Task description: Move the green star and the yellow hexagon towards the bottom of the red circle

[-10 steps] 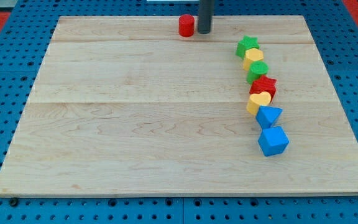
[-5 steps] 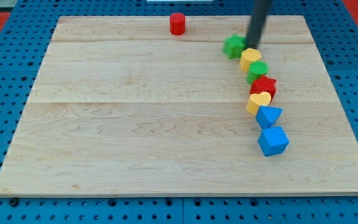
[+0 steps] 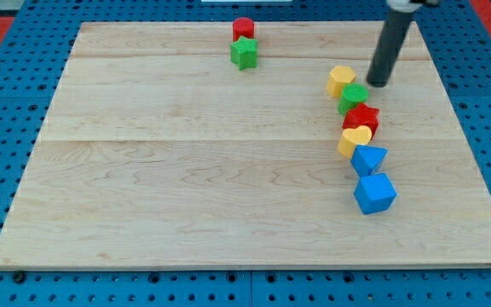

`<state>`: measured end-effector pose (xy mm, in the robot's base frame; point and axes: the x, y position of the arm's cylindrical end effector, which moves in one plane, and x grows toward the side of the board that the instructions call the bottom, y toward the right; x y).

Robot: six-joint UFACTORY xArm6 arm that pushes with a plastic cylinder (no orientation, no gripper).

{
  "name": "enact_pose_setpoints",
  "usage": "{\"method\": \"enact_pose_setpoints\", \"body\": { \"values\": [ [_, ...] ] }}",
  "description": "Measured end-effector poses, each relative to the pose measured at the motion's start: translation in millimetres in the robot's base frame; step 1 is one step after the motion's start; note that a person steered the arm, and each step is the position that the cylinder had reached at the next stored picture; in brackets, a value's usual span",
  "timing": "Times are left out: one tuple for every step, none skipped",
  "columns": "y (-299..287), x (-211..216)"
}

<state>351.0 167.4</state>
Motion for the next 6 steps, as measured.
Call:
{"method": "enact_pose_setpoints", "body": {
  "values": [
    [-77, -16],
    [-73, -52],
    [-78, -51],
    [-107, -52],
    [-112, -56],
    [-109, -56]
  ]
}}
